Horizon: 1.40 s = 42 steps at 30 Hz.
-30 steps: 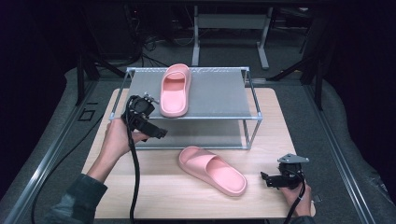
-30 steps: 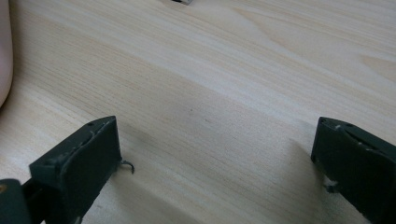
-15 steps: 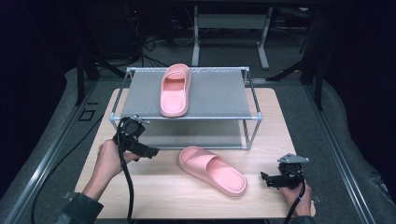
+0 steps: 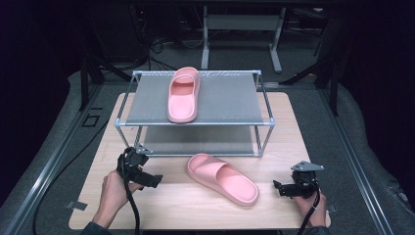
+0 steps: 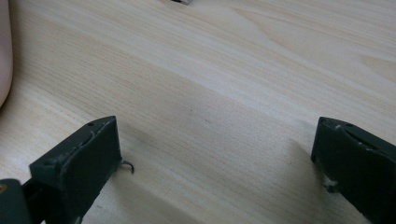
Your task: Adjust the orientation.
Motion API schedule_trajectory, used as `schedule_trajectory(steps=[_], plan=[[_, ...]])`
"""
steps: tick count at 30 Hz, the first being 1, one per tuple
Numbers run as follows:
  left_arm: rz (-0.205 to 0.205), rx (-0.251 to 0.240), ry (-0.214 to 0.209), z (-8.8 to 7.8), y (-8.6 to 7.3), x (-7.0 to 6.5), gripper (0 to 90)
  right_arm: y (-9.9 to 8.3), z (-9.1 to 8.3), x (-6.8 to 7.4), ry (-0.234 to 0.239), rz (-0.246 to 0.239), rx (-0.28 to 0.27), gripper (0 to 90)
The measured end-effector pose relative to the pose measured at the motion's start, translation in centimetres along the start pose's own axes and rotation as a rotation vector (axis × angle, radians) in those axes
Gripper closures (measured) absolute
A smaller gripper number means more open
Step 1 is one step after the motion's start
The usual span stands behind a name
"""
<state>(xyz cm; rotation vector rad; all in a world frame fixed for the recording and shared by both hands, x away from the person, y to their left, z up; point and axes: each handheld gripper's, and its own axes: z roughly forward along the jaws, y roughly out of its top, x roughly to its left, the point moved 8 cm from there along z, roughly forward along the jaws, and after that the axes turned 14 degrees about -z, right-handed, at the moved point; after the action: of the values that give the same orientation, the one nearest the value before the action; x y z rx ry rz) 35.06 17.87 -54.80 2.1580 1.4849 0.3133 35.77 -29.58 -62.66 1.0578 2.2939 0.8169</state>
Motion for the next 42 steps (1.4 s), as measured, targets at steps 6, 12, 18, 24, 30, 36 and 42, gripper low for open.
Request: schedule_trajectory(steps=[6, 12, 18, 24, 30, 36, 42], plan=[[-0.026, -0.007, 0.011, 2.1, -2.0, 0.9, 0.1, 0.0, 0.0, 0.0, -0.002, 0.0, -0.004, 0.9], [-0.062, -0.053, 0.024, 4.2, -3.6, 1.7, 0.1, 0.0, 0.0, 0.0, -0.003, 0.0, -0.004, 0.9], [-0.104, -0.117, 0.033, 5.7, -4.6, 3.0, 0.1, 0.0, 0.0, 0.0, 0.001, 0.0, -0.001, 0.9], [-0.138, -0.196, 0.009, 6.1, -5.0, 3.8, 0.0, 0.0, 0.0, 0.0, 0.001, -0.001, -0.002, 1.0], [-0.108, -0.227, -0.021, 6.0, -5.2, 4.1, 0.0, 0.0, -0.1, 0.0, -0.006, 0.004, 0.005, 0.7], [-0.109, -0.231, -0.019, 6.1, -5.1, 4.1, 0.1, -0.1, -0.2, 0.0, -0.004, 0.026, 0.043, 0.1], [-0.114, -0.231, -0.016, 6.1, -5.1, 4.0, 0.2, 2.4, -1.5, 2.0, 0.09, -0.014, 0.051, 8.6]])
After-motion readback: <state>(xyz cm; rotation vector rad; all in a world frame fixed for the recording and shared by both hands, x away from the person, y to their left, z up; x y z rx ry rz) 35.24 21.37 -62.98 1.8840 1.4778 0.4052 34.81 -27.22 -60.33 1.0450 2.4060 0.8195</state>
